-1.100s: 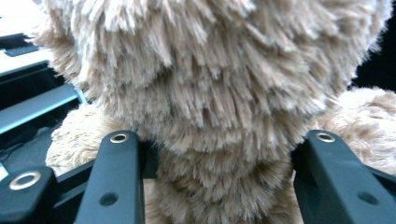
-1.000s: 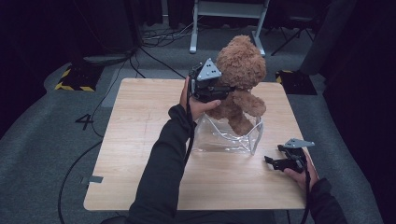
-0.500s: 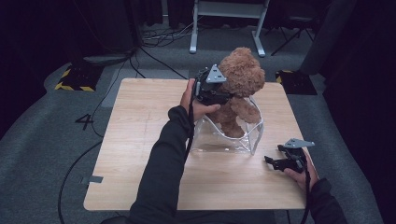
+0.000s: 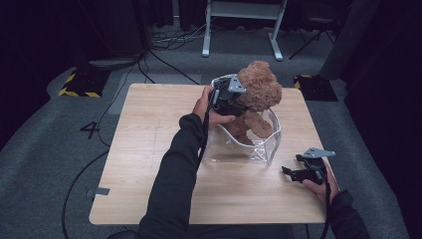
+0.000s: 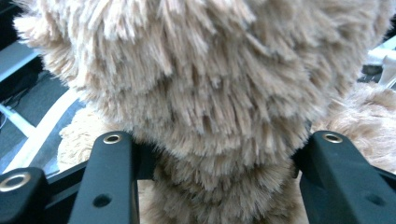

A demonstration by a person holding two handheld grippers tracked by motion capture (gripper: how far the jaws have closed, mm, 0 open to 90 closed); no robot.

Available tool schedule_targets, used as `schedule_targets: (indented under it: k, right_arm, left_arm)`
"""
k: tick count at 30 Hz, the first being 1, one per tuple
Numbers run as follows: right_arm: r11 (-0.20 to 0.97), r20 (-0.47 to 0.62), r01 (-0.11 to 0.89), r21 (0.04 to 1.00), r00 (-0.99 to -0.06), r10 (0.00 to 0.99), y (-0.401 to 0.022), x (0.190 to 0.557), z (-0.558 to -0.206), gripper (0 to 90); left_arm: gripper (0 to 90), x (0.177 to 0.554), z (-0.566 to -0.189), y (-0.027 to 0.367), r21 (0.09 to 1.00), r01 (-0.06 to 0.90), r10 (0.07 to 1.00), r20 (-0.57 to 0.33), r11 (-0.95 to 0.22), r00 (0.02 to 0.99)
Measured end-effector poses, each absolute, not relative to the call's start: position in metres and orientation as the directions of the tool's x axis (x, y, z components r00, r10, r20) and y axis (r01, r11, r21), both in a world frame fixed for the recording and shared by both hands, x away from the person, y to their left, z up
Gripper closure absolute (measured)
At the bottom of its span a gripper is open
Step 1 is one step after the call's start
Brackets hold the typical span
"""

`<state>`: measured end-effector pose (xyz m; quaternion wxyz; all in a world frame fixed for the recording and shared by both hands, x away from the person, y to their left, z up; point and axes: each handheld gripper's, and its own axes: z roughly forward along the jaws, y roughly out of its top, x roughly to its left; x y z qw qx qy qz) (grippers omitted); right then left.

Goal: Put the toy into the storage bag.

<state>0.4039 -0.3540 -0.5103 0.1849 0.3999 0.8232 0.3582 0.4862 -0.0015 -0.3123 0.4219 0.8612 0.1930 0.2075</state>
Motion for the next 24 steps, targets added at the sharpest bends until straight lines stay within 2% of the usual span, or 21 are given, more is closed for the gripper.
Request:
schedule_targets:
  k: [4, 11, 17, 24]
  right_arm:
    - [0.423, -0.018, 0.526, 0.738, -0.612, 0.791, -0.354, 0.4039, -0.5103, 14.2]
    - [0.424, -0.018, 0.526, 0.738, -0.612, 0.791, -0.354, 0.4039, -0.5103, 14.2]
    - [0.424, -0.018, 0.526, 0.738, -0.612, 0.791, -0.354, 0.4039, -0.5103, 14.2]
    - [0.424, -0.018, 0.526, 0.738, -0.612, 0.791, -0.354, 0.4039, -0.5104, 14.2]
  left_arm:
    - [47.1, 0.4865, -0.311, -0.0069, 0.766, 0.165, 0.503, 0.229, -0.621, 0.833]
    - [44.2, 0.4885, -0.309, -0.0085, 0.713, 0.194, 0.487, 0.231, -0.674, 0.842]
    - [42.6, 0.4904, -0.3124, -0.0062, 0.686, 0.222, 0.482, 0.213, -0.693, 0.85]
    - [33.4, 0.493, -0.3148, 0.0002, 0.685, 0.259, 0.487, 0.159, -0.681, 0.859]
